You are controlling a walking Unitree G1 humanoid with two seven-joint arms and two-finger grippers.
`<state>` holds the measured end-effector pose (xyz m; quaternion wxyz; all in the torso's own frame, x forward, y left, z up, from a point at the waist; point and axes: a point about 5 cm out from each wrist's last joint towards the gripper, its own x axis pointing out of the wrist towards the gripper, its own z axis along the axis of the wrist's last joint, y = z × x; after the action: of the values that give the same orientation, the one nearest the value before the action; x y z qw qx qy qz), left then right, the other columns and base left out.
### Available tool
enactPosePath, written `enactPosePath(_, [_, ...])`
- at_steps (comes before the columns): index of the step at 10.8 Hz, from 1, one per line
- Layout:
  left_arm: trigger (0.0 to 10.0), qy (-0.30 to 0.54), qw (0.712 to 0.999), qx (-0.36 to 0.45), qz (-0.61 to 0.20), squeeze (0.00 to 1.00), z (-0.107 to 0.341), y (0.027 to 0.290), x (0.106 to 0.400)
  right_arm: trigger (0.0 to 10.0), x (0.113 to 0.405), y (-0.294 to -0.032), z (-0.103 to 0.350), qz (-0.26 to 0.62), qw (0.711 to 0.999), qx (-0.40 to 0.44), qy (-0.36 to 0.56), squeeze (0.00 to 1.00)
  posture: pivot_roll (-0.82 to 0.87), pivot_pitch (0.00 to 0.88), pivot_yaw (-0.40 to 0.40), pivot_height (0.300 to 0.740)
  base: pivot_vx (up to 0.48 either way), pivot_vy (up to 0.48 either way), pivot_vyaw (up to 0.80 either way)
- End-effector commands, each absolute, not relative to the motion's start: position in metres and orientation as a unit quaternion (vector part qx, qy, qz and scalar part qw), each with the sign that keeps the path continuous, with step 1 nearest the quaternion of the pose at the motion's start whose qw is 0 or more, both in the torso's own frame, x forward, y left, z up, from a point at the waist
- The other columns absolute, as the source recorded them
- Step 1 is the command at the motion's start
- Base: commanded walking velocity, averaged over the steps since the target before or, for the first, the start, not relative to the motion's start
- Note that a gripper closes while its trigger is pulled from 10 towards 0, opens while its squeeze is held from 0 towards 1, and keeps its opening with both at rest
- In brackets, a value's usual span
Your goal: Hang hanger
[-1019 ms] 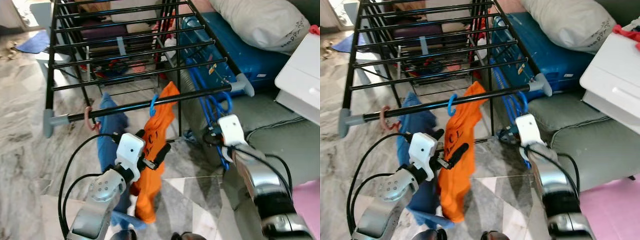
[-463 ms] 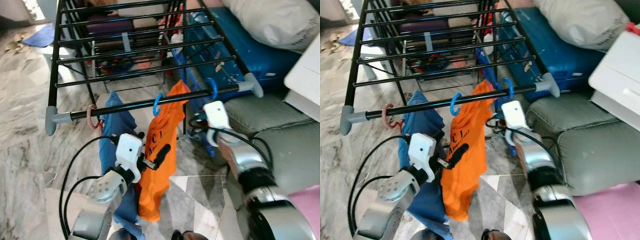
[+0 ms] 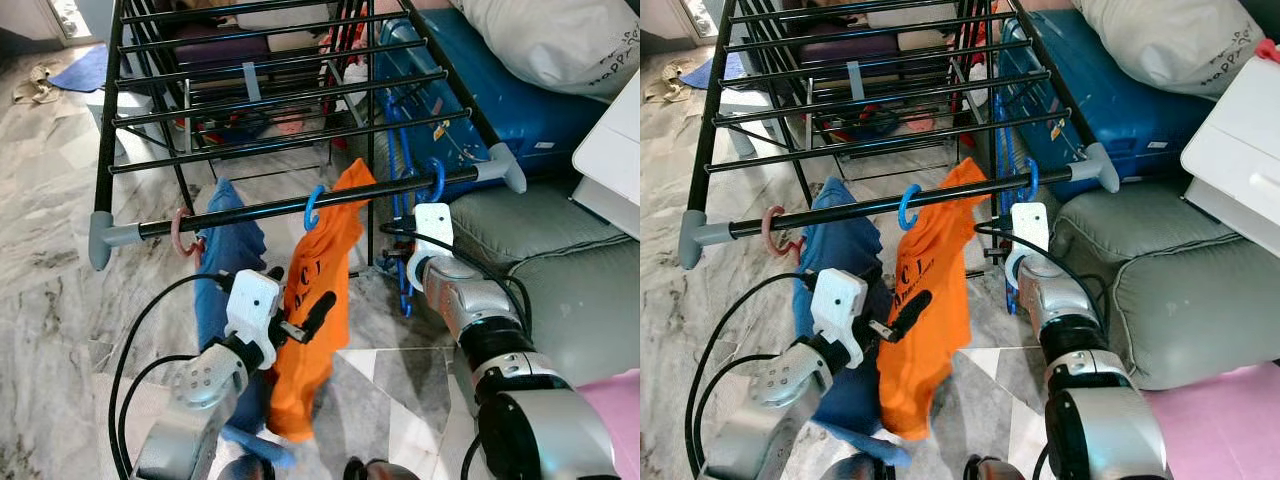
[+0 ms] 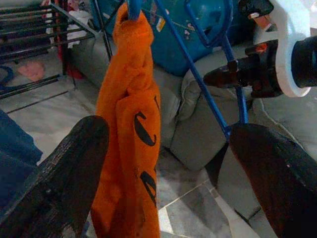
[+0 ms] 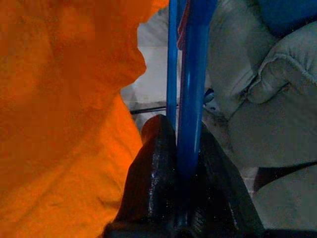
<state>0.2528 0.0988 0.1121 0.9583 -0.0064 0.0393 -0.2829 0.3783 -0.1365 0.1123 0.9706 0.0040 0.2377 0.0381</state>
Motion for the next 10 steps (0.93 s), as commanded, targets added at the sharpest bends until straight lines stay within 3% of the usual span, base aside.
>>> enactPosePath(1, [10.0, 0.041, 0.957, -0.005, -0.288, 0.00, 0.113, 0.099, 0.250, 10.0, 0.377, -0.137, 0.107, 0.033, 0.967, 0.010, 0.254, 0.00, 0.00, 0.195, 0.010, 0.740, 0.000, 0.000, 0.00])
enactPosePath(2, [10.0, 0.041, 0.956, -0.006, -0.292, 0.00, 0.114, 0.098, 0.250, 10.0, 0.376, -0.139, 0.104, 0.029, 0.966, 0.023, 0.257, 0.60, 0.00, 0.196, 0.013, 0.740, 0.000, 0.000, 0.00])
enactPosePath(3, [10.0, 0.041, 0.955, -0.006, -0.295, 0.00, 0.114, 0.097, 0.249, 10.0, 0.376, -0.141, 0.104, 0.027, 0.966, 0.023, 0.257, 1.00, 0.00, 0.196, 0.014, 0.740, 0.000, 0.000, 0.00])
enactPosePath(7, [10.0, 0.046, 0.955, 0.003, -0.292, 0.00, 0.112, 0.096, 0.252, 10.0, 0.373, -0.150, 0.099, 0.010, 0.968, 0.020, 0.251, 1.00, 0.00, 0.179, 0.012, 0.740, 0.000, 0.000, 0.00])
enactPosePath(10, [10.0, 0.033, 0.959, 0.019, -0.279, 0.00, 0.114, 0.094, 0.257, 10.0, 0.369, -0.160, 0.103, 0.007, 0.976, -0.031, 0.213, 1.00, -0.01, 0.177, -0.001, 0.740, 0.000, 0.000, 0.00])
